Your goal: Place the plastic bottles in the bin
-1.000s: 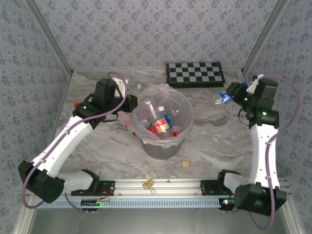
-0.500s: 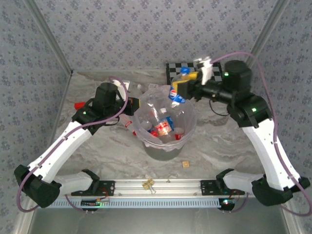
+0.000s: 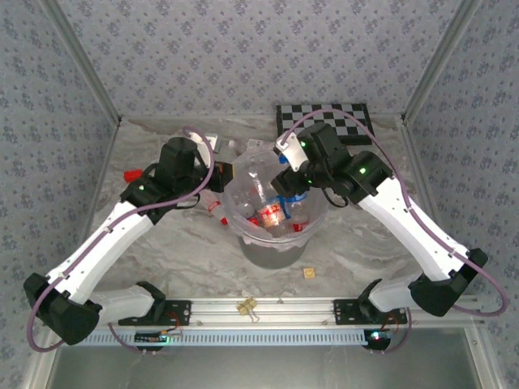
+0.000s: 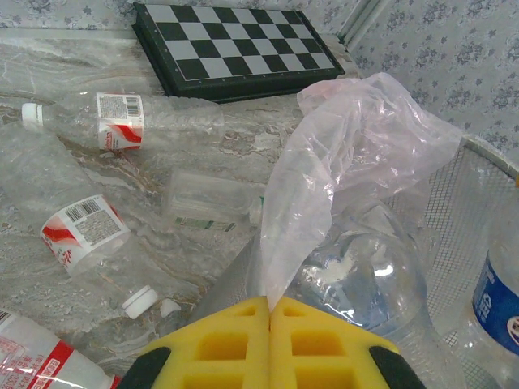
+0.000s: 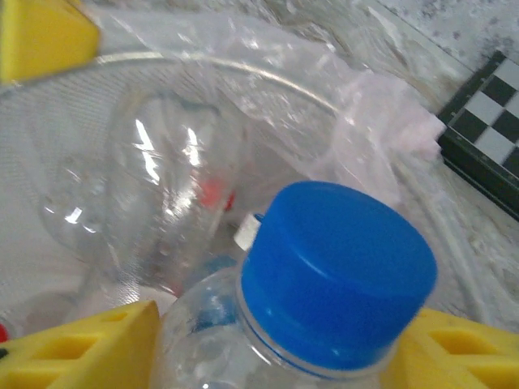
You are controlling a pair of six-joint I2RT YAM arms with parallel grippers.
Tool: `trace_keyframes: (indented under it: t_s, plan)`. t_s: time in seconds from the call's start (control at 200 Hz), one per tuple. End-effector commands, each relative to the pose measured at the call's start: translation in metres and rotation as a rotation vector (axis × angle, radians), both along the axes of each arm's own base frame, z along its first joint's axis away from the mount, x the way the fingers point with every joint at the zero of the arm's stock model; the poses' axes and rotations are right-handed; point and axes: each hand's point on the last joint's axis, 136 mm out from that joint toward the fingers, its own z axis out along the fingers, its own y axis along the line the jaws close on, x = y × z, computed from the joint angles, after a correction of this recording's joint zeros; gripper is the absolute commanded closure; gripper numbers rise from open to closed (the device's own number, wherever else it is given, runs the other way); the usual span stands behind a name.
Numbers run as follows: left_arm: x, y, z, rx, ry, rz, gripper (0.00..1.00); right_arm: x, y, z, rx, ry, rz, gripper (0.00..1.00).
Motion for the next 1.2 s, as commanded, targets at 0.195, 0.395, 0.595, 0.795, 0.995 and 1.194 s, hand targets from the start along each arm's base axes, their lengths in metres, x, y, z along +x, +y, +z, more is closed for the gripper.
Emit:
trace_keyframes:
  t_s: [0.195,0.395,0.595,0.795,0.995,1.194]
  plan:
    - [0.001,-0.011,0.007,-0.007,-0.013,-0.035,1.00,-0.004,-0.022,0.028,0.019,-0.072,-0.064,0.12]
    - [0.004,-0.014,0.000,-0.002,0.002,-0.039,1.00,-0.003,-0.005,-0.008,0.070,0.068,-0.079,0.36]
    - [0.005,-0.020,-0.008,-0.010,0.024,-0.050,1.00,0.011,0.005,-0.059,0.076,0.195,-0.144,0.56]
    - [0.005,-0.021,-0.008,-0.010,0.017,-0.058,1.00,0.011,0.001,-0.068,0.112,0.215,-0.177,0.57]
    - [0.005,-0.021,0.009,-0.011,-0.017,-0.070,0.98,0.020,-0.009,-0.001,0.268,0.044,-0.192,0.52]
    - [-0.002,-0.010,0.043,-0.027,-0.103,-0.059,0.59,0.019,-0.015,0.024,0.420,-0.054,-0.162,0.39]
